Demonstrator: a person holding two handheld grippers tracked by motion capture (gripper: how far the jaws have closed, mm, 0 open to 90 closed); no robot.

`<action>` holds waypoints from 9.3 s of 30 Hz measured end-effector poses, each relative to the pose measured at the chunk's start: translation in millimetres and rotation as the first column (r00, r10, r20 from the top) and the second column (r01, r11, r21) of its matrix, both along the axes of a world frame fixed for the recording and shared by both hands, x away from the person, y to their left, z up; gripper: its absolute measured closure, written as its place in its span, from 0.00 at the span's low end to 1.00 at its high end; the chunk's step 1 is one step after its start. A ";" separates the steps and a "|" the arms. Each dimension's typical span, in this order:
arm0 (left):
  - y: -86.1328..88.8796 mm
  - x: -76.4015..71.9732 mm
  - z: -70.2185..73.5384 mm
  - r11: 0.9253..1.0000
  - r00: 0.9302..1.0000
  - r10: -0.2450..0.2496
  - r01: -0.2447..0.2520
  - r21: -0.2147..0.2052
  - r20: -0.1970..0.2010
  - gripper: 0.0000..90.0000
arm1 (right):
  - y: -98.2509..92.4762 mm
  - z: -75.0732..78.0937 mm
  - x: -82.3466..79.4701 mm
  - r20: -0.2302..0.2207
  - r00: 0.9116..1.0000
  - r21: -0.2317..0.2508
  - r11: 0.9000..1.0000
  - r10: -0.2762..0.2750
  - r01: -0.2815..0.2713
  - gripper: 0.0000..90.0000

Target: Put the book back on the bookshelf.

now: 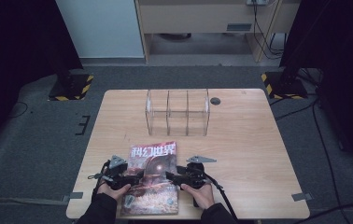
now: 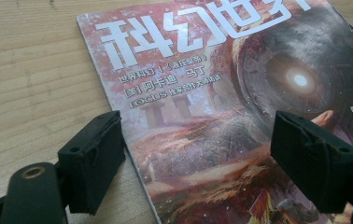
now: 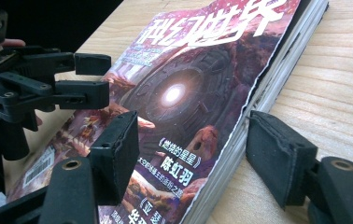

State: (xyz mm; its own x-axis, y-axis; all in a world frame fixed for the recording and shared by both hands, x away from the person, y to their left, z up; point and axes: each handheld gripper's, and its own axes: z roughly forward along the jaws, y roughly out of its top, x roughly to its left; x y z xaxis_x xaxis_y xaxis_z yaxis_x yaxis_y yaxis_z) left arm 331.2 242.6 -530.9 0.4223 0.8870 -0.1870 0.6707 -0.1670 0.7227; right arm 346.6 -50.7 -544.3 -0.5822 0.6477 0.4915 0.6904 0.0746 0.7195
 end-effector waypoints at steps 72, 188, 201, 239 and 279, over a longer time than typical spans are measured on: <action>0.4 -0.1 -0.5 1.000 1.000 -0.015 0.015 0.015 0.008 0.18 | 6.7 10.9 7.6 0.059 0.998 -0.017 1.000 -0.013 0.014 0.37; 0.4 -0.2 -0.5 1.000 1.000 -0.022 0.022 0.021 0.008 0.17 | 19.7 8.9 16.0 -0.066 0.997 0.072 0.997 0.026 -0.021 0.39; 0.9 0.0 -0.5 1.000 1.000 -0.025 0.024 0.018 0.007 0.17 | 30.1 4.1 23.0 -0.058 0.997 0.060 0.997 0.056 -0.053 0.48; 10.8 3.2 7.6 0.992 0.998 -0.066 0.067 -0.106 0.013 0.23 | -3.3 26.7 18.9 0.090 0.984 0.203 0.965 0.153 -0.168 0.97; 5.3 11.4 8.7 0.976 0.984 -0.139 0.116 -0.185 -0.116 0.67 | -5.5 6.4 25.9 0.114 0.993 -0.183 0.983 0.041 -0.020 0.61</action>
State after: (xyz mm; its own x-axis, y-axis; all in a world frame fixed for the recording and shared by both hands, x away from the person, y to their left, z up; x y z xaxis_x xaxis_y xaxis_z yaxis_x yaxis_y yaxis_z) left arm 342.6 247.9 -522.2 0.4924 0.7754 -0.3953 0.7404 -0.1343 0.6586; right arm 372.6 -56.2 -537.9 -0.6496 0.7006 0.2953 0.5979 0.2309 0.7676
